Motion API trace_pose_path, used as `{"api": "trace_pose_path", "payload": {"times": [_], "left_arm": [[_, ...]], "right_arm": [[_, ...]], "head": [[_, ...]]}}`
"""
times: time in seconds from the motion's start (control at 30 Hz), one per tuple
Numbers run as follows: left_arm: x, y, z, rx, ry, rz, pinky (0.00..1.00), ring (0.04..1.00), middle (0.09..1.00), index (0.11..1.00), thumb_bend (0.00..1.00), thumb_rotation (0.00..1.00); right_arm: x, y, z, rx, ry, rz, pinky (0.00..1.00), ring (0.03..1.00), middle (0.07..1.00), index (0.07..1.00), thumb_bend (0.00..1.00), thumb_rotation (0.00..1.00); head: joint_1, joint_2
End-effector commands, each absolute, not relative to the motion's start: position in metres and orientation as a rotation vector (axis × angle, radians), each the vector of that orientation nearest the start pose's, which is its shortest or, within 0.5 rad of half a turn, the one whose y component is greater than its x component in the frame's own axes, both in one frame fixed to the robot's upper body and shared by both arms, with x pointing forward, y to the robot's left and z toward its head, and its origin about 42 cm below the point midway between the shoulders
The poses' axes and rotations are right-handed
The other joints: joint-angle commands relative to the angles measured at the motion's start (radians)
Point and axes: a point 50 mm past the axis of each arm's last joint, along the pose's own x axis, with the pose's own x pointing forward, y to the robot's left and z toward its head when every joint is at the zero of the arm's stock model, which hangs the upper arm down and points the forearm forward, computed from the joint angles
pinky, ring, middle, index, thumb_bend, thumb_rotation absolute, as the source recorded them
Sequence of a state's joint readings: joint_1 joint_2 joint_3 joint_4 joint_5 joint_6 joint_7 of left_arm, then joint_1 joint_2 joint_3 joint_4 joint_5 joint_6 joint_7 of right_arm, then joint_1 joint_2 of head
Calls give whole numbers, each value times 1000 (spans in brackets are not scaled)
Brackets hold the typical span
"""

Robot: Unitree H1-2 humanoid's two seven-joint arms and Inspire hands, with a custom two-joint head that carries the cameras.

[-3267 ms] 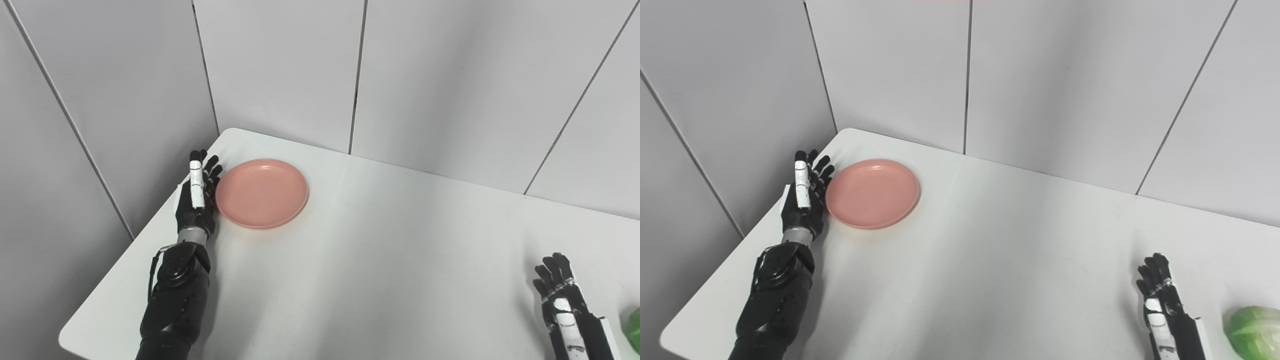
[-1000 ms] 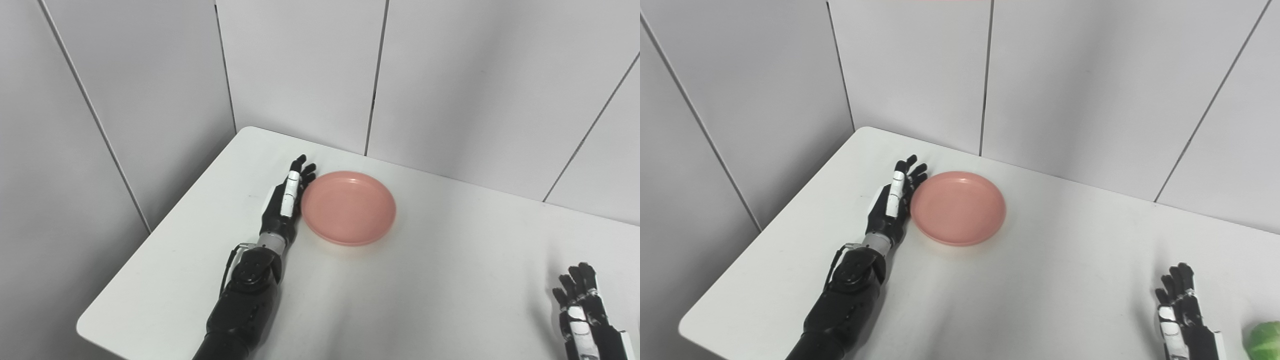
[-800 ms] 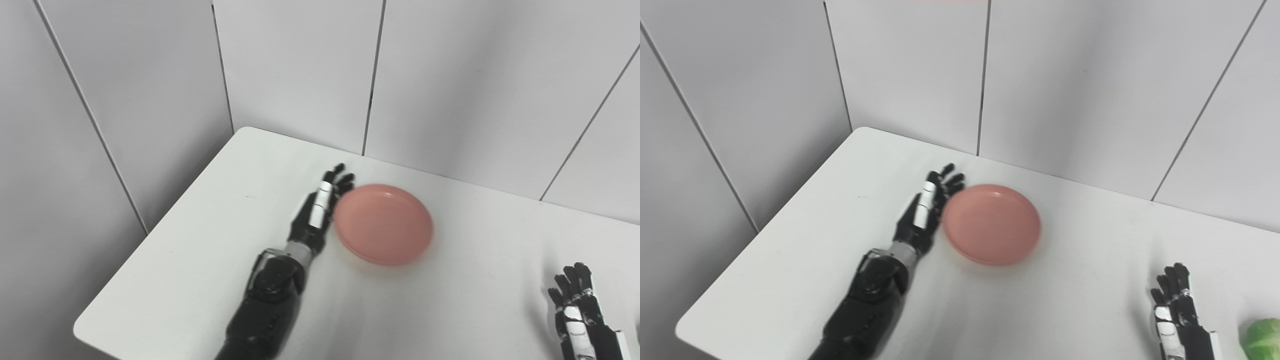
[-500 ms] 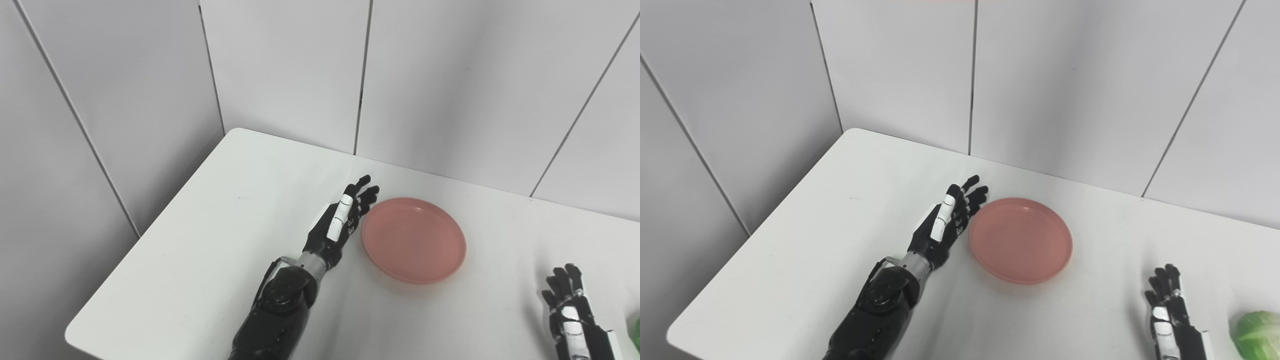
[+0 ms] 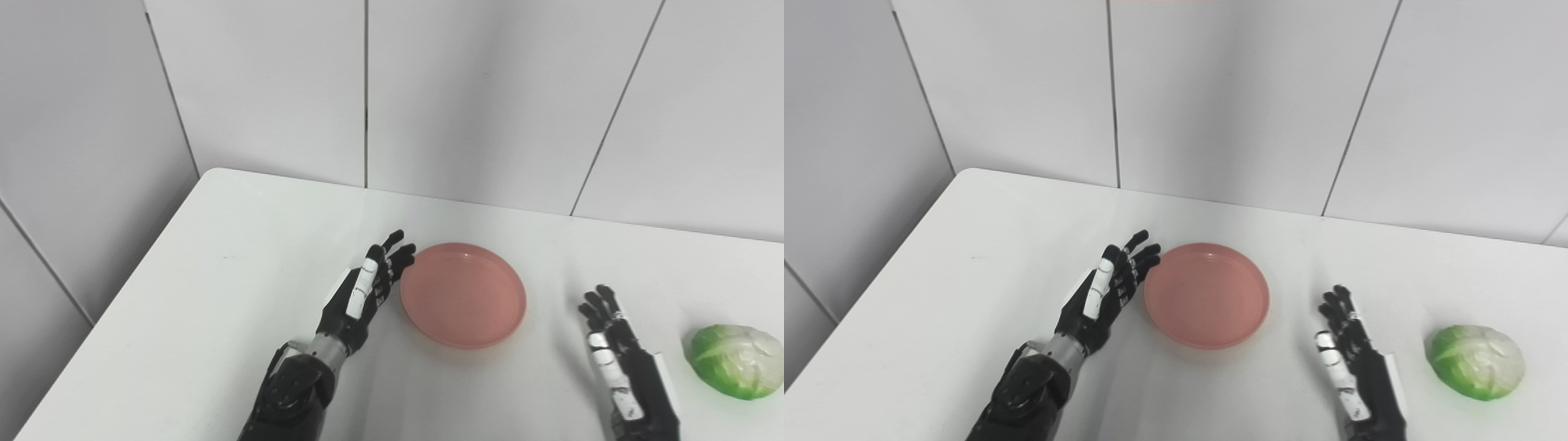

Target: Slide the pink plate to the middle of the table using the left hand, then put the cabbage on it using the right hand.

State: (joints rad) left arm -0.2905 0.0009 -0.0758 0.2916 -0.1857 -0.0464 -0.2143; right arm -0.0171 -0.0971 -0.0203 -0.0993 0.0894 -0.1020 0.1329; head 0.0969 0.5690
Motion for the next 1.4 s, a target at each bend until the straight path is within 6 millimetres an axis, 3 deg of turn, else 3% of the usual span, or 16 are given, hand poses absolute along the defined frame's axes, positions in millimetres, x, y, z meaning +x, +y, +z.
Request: {"api": "trace_pose_path", "payload": {"times": [0.0,0.2,0.73,1.1,1.37], "left_arm": [[368,160,110,-142,-15,-374,977,929,917,930,833,983],[363,166,112,-141,-19,-391,976,931,920,934,814,993],[354,176,120,-171,-13,-438,973,945,924,932,822,986],[357,184,129,-184,-58,-406,964,941,922,934,775,1000],[356,191,131,-182,-83,-396,969,947,932,944,799,976]], "right_arm": [[288,-232,150,-21,-277,123,993,911,926,947,658,727],[289,-220,152,-34,-276,127,931,902,927,952,697,774],[294,-193,155,-43,-270,109,954,892,915,937,736,777],[294,-187,158,-45,-267,115,964,895,916,939,733,779],[296,-186,163,-56,-290,99,978,910,922,949,709,776]], "head": [[-17,3],[-77,17],[-177,41],[-193,48],[-235,46]]}}
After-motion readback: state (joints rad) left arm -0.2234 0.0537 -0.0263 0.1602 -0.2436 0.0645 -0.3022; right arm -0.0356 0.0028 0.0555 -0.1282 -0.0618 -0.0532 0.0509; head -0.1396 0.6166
